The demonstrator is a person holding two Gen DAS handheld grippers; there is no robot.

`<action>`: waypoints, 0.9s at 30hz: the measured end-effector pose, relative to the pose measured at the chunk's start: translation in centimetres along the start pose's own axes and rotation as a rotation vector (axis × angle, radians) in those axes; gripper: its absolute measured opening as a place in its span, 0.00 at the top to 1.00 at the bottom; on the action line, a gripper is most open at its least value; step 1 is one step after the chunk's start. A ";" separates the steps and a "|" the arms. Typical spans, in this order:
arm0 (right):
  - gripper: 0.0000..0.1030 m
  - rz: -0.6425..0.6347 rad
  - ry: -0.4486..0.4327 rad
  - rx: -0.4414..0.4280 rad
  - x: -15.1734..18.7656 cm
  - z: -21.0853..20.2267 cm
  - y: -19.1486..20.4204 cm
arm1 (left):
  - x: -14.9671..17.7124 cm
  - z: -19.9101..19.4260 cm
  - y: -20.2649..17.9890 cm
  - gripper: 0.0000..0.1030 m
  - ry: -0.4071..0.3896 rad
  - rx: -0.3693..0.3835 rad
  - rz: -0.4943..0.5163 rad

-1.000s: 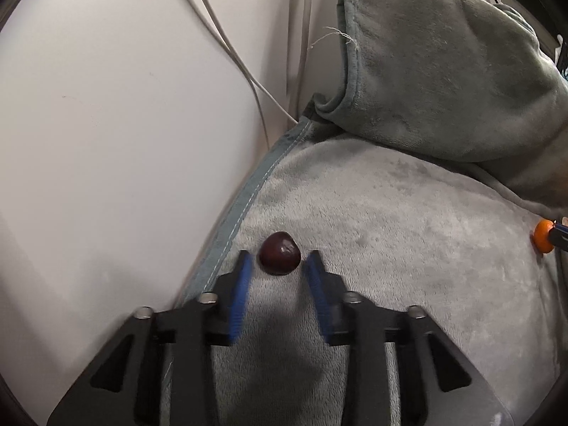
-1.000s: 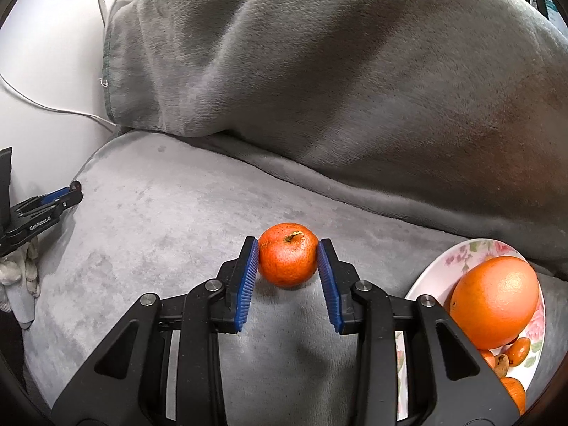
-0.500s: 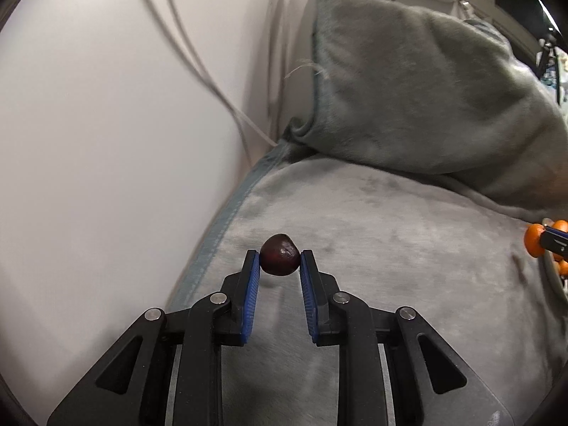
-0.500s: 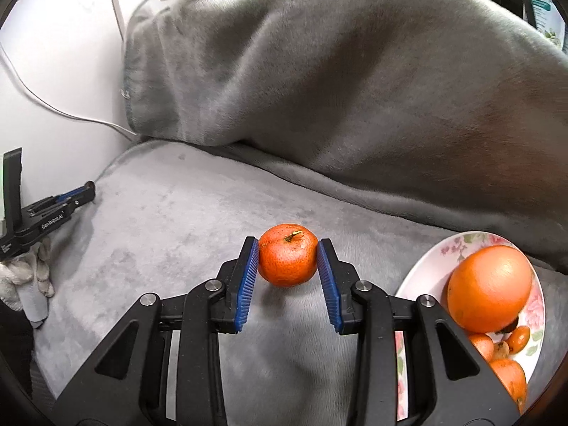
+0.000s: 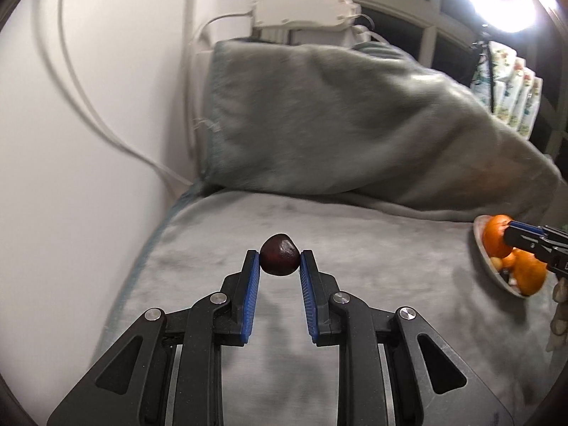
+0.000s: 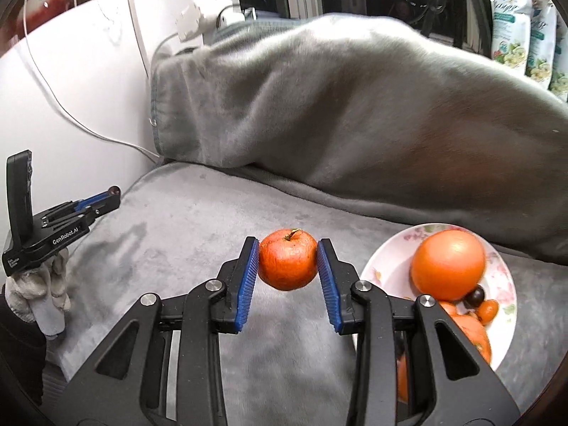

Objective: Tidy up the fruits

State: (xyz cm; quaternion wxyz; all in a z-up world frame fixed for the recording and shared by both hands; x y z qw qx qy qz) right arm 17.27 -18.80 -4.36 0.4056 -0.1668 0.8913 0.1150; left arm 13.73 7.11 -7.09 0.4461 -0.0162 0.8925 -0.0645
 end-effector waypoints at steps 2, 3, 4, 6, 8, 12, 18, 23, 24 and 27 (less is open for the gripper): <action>0.68 0.002 -0.013 0.004 0.2 -1.0 -0.3 | -0.2 -0.1 -1.1 0.79 -0.010 0.018 0.012; 0.69 0.005 -0.021 0.007 0.3 -1.5 -0.5 | -0.2 -0.4 -1.8 0.79 -0.015 0.033 0.015; 0.69 0.009 -0.026 0.009 0.3 -1.8 -0.7 | -0.4 -0.5 -2.4 0.79 -0.018 0.047 0.021; 0.73 0.020 -0.037 0.013 0.5 -2.7 -1.3 | -0.5 -0.6 -3.7 0.79 -0.025 0.072 0.035; 0.94 0.030 -0.049 0.020 0.6 -3.7 -2.1 | -0.5 -0.8 -4.7 0.79 -0.028 0.096 0.044; 0.94 0.057 -0.049 0.014 0.9 -4.4 -3.6 | -0.7 -0.4 -7.1 0.80 -0.031 0.134 0.067; 0.94 0.076 -0.043 -0.060 2.0 -5.1 -4.9 | 0.0 0.7 -9.1 0.80 -0.001 0.186 0.068; 0.94 0.044 -0.007 -0.059 3.7 -5.1 -4.0 | 0.3 0.5 -9.5 0.80 0.000 0.208 0.052; 0.94 0.048 -0.005 -0.058 4.1 -5.2 -4.0 | 0.4 0.5 -9.7 0.80 0.002 0.215 0.057; 0.94 0.068 -0.001 -0.056 5.0 -5.6 -4.5 | 0.3 0.4 -10.6 0.80 0.004 0.242 0.073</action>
Point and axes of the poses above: each gripper's, at about its wrist camera, not at the fingertips, and z roughly the way its jaws point, y to its left, x to its underside, the point moved 2 cm from there along z, roughly the way its jaws point, and after that the axes turned 2 degrees about x, right-handed, at the moved point
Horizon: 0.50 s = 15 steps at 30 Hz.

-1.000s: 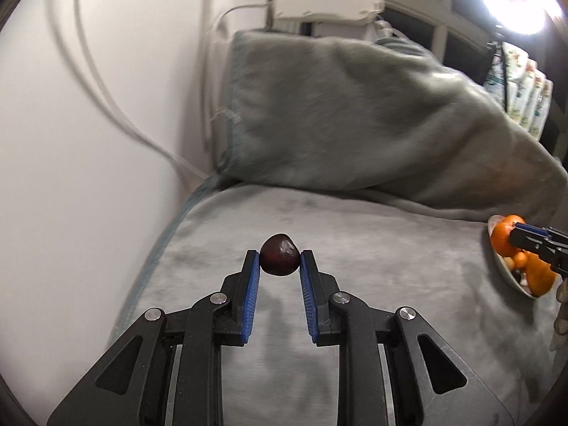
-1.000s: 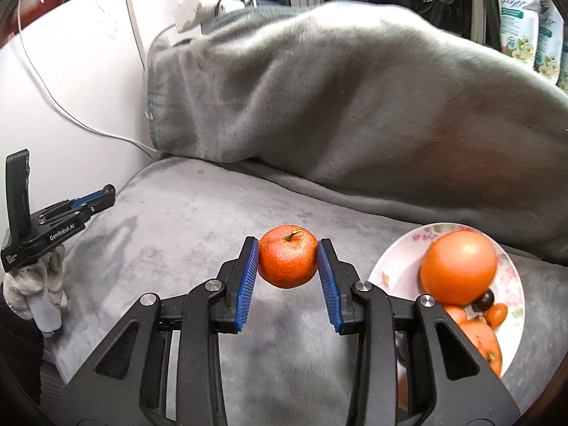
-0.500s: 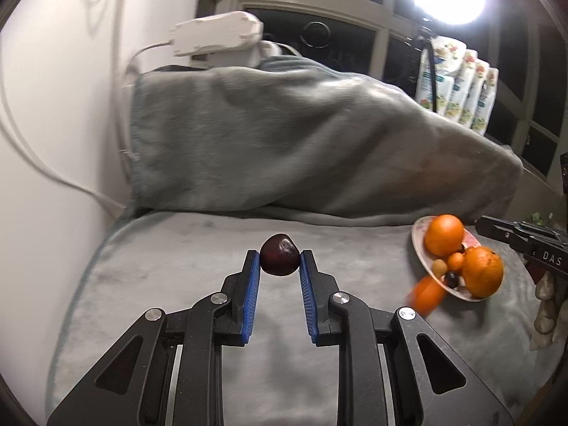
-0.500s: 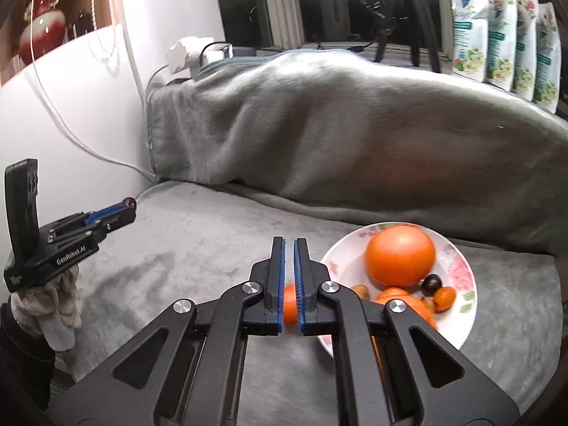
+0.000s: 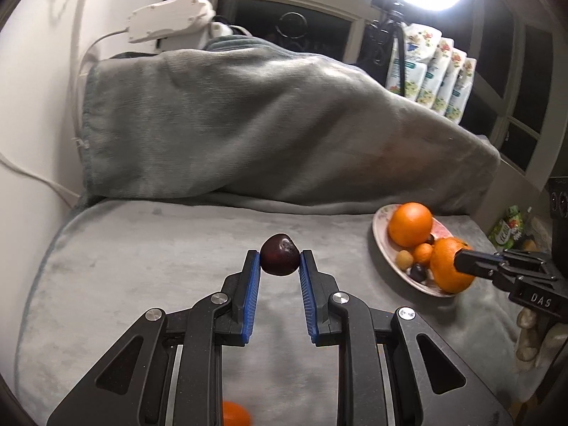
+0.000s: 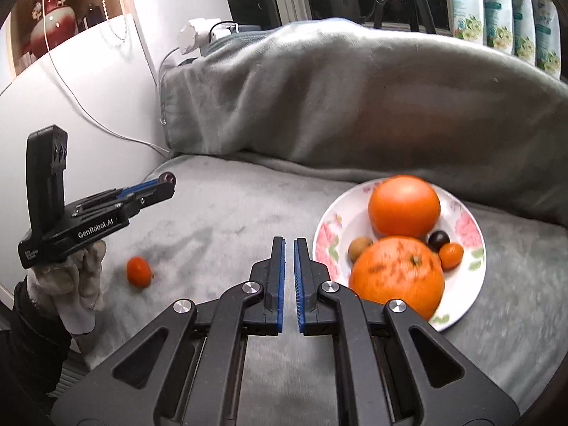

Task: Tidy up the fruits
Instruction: 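Lower the dark plum onto the plate and open the left gripper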

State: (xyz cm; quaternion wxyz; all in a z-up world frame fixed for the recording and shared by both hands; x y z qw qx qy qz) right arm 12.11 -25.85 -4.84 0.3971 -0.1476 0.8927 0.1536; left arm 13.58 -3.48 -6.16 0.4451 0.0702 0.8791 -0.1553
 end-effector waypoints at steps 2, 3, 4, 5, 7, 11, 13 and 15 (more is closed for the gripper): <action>0.94 0.025 -0.007 0.005 0.4 -0.7 -0.6 | -0.2 0.4 -0.9 0.80 0.003 0.023 0.012; 0.94 0.038 -0.014 0.012 0.6 -1.1 -0.9 | -0.3 0.6 -1.3 0.80 0.006 0.036 0.017; 0.94 0.048 -0.019 0.016 0.7 -1.4 -1.1 | -0.4 0.9 -2.0 0.80 0.007 0.049 0.026; 0.94 0.064 -0.027 0.023 1.0 -2.0 -1.6 | -0.5 1.2 -2.7 0.80 0.008 0.061 0.037; 0.94 0.083 -0.034 0.038 1.4 -2.8 -2.4 | -0.7 1.8 -4.2 0.80 0.011 0.089 0.058; 0.91 0.106 -0.041 0.063 2.3 -4.1 -3.6 | -1.1 2.9 -7.2 0.80 0.017 0.142 0.100; 0.90 0.112 -0.045 0.080 2.7 -4.6 -4.1 | -1.3 3.6 -8.7 0.80 0.022 0.167 0.120; 0.83 0.124 -0.051 0.091 3.0 -5.2 -4.7 | -1.4 4.1 -9.9 0.80 0.027 0.186 0.135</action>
Point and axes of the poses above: each gripper's, at about its wrist camera, not at the fingertips, and z roughly the way its jaws point, y to its left, x to its underside, the point moved 2 cm from there along z, roughly the way its jaws point, and after that the axes turned 2 degrees about x, right-handed, at the moved point
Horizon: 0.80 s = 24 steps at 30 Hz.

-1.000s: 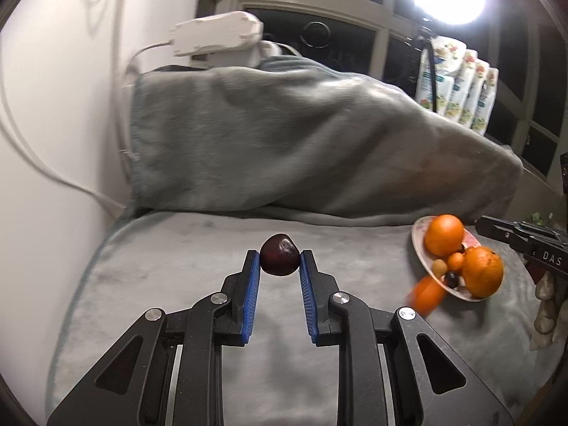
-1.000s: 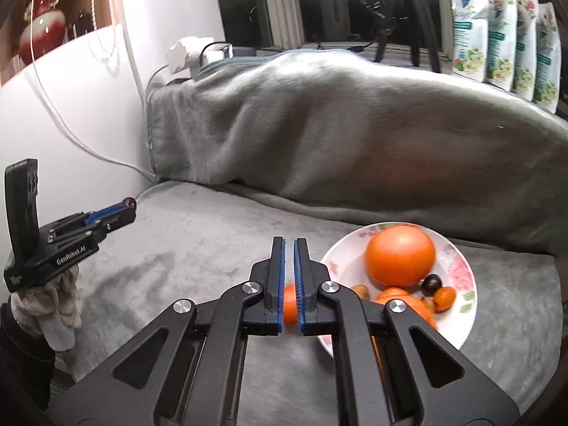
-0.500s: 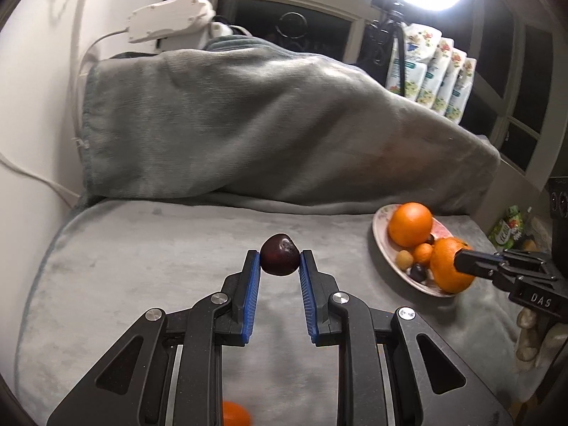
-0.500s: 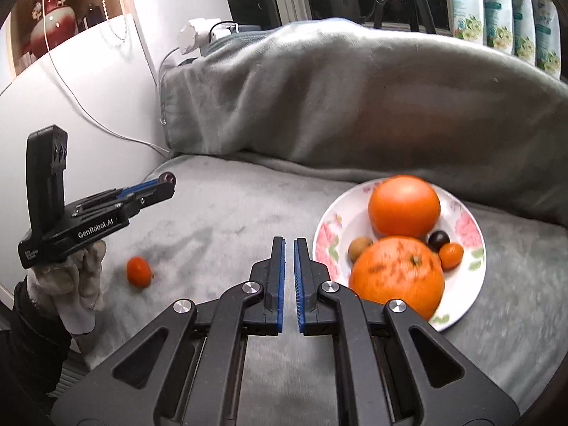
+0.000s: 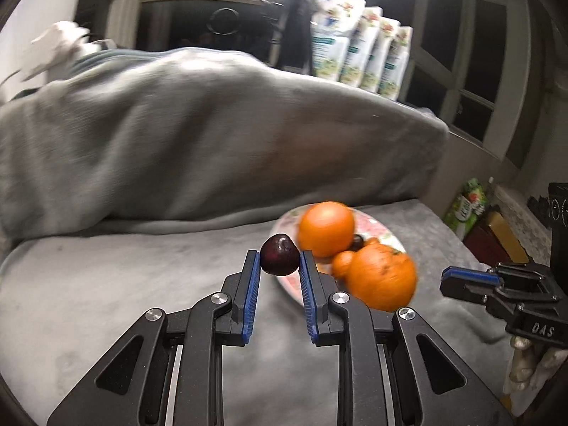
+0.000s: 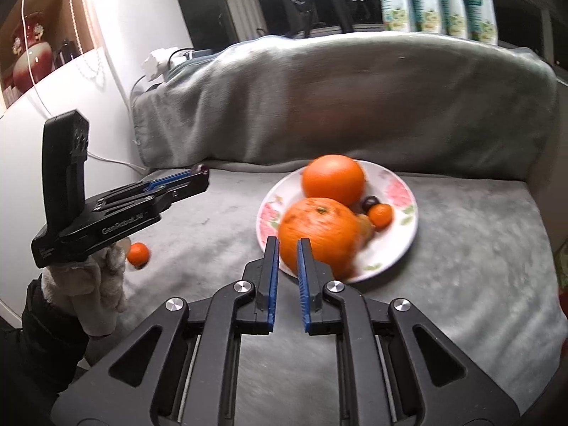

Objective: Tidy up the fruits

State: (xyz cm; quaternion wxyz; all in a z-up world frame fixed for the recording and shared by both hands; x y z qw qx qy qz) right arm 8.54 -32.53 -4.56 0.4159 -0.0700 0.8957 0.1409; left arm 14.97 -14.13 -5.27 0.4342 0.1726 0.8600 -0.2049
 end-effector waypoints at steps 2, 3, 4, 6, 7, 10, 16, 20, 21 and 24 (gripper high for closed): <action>0.69 0.006 -0.010 0.008 0.2 -0.4 -0.5 | -0.3 0.8 -1.1 0.80 0.007 0.016 0.019; 0.57 0.009 -0.018 0.016 0.3 -0.6 -0.8 | -0.3 1.2 -1.5 0.80 0.010 0.023 0.023; 0.53 0.011 -0.023 0.022 0.3 -0.7 -1.0 | -0.4 1.5 -1.9 0.80 0.016 0.035 0.026; 0.47 0.021 -0.032 0.029 0.3 -0.9 -1.5 | -0.5 2.2 -2.4 0.80 0.028 0.053 0.026; 0.47 0.026 -0.032 0.029 0.3 -0.9 -1.7 | -0.6 2.6 -2.6 0.80 0.034 0.062 0.024; 0.45 0.039 -0.032 0.032 0.4 -1.0 -2.2 | -0.6 3.6 -3.2 0.79 0.049 0.065 0.037; 0.43 0.049 -0.033 0.027 0.6 -1.0 -2.4 | -0.8 5.0 -2.8 0.77 0.066 0.056 0.022; 0.43 0.042 -0.032 0.022 0.7 -1.0 -2.1 | -0.8 4.9 -2.6 0.51 0.070 0.069 0.012; 0.43 0.039 -0.032 0.017 0.7 -1.0 -1.9 | -0.8 4.7 -2.7 0.51 0.070 0.070 0.014; 0.43 0.032 -0.032 0.003 0.7 -0.9 -1.3 | -0.8 4.2 -2.4 0.51 0.069 0.064 0.011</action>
Point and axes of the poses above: each gripper's, at about its wrist camera, not at the fingertips, and z roughly the way its jaws point, y to its left, x to its underside, the point moved 2 cm from there along z, roughly the way its jaws point, and after that the axes turned 2 degrees about x, right-handed, at the moved point
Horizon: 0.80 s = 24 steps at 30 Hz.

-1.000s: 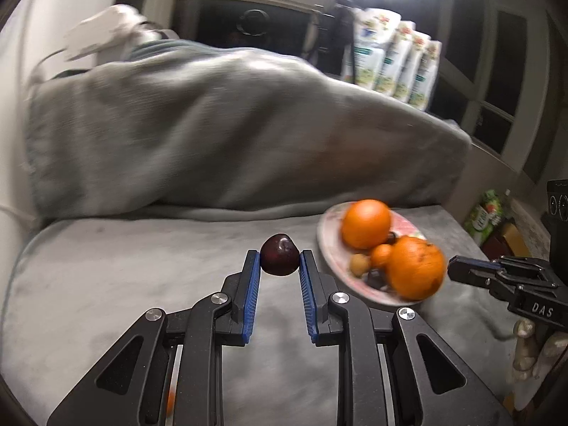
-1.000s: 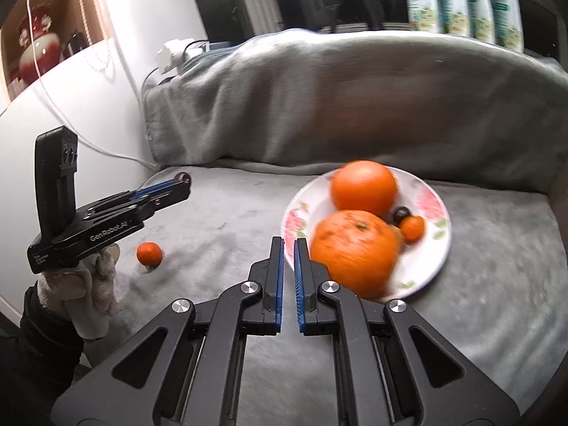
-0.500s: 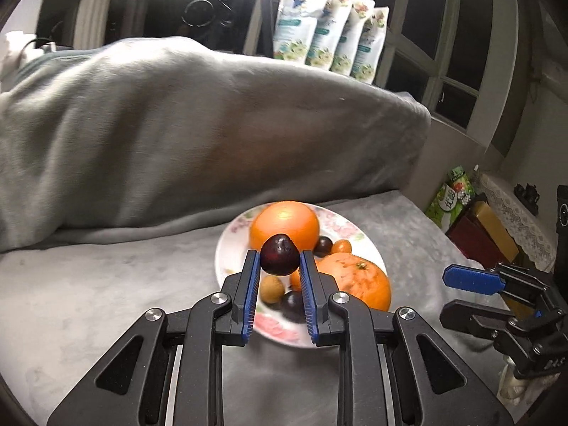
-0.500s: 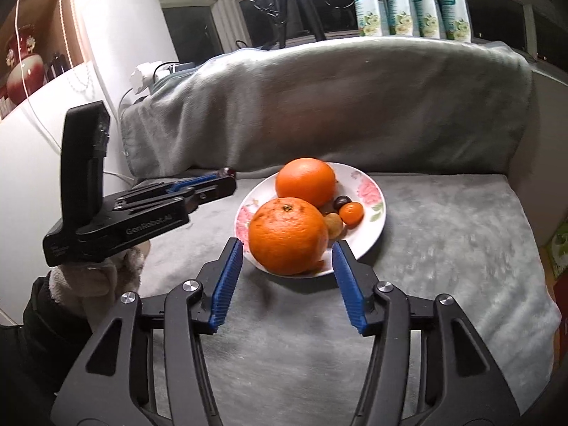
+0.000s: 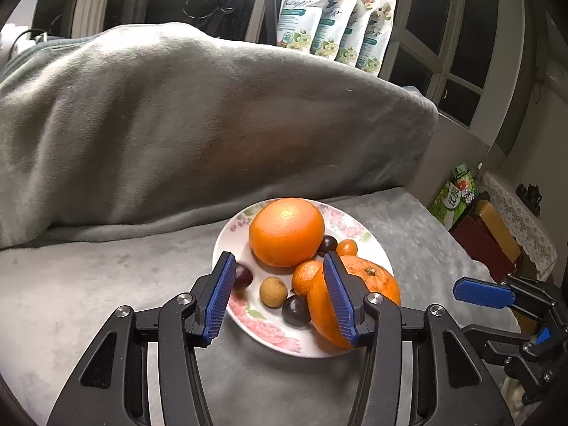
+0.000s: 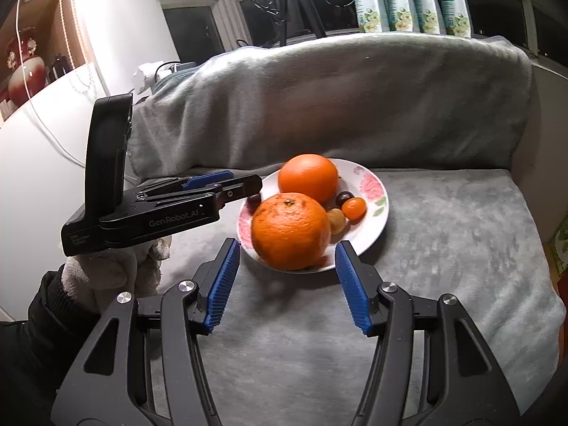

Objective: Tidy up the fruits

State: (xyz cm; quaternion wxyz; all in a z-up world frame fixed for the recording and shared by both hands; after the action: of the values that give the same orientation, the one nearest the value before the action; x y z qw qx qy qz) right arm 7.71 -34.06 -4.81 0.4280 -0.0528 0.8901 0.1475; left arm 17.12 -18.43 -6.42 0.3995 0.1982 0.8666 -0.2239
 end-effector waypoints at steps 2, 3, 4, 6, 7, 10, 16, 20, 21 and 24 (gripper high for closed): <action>0.43 -0.009 0.002 -0.006 0.0 0.1 0.5 | 0.0 -0.7 0.4 0.51 -0.006 -0.010 -0.001; 0.43 -0.016 0.002 -0.010 0.0 0.2 0.8 | 0.0 -1.1 0.6 0.51 -0.012 -0.018 -0.002; 0.41 -0.023 0.002 -0.014 0.0 0.3 1.1 | 0.0 -1.7 1.0 0.51 -0.019 -0.025 -0.008; 0.34 -0.033 0.004 -0.025 0.0 0.5 1.9 | -0.1 -2.7 1.7 0.50 -0.032 -0.038 -0.021; 0.34 -0.039 0.005 -0.029 0.0 0.6 2.2 | 0.0 -3.5 2.1 0.46 -0.044 -0.051 -0.027; 0.33 -0.074 0.013 -0.052 -0.1 1.0 3.7 | 0.3 -5.7 3.4 0.42 -0.071 -0.092 -0.040; 0.24 -0.145 0.041 -0.108 -0.3 2.4 7.0 | 1.9 -10.3 6.7 0.36 -0.101 -0.204 -0.072; 0.24 -0.200 0.073 -0.168 -0.4 4.1 9.8 | 3.6 -13.7 9.1 0.35 -0.130 -0.283 -0.118; 0.24 -0.217 0.084 -0.187 -0.4 4.7 10.7 | 4.1 -14.6 9.7 0.35 -0.137 -0.307 -0.131; 0.24 -0.273 0.111 -0.241 -0.1 6.2 13.5 | 5.4 -17.0 11.4 0.35 -0.159 -0.362 -0.175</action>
State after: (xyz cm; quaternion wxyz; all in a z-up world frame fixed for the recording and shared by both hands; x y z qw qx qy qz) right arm 9.38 -19.32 -5.44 0.3848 -0.2320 0.8728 0.1905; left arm 9.59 1.14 -3.43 0.4746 0.0288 0.8724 -0.1133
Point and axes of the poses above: each gripper's, at about its wrist camera, not at the fingertips, and z roughly the way its jaws point, y to its left, x to its underside, the point moved 2 cm from there along z, roughly the way its jaws point, and after that the axes turned 2 degrees about x, right-handed, at the moved point
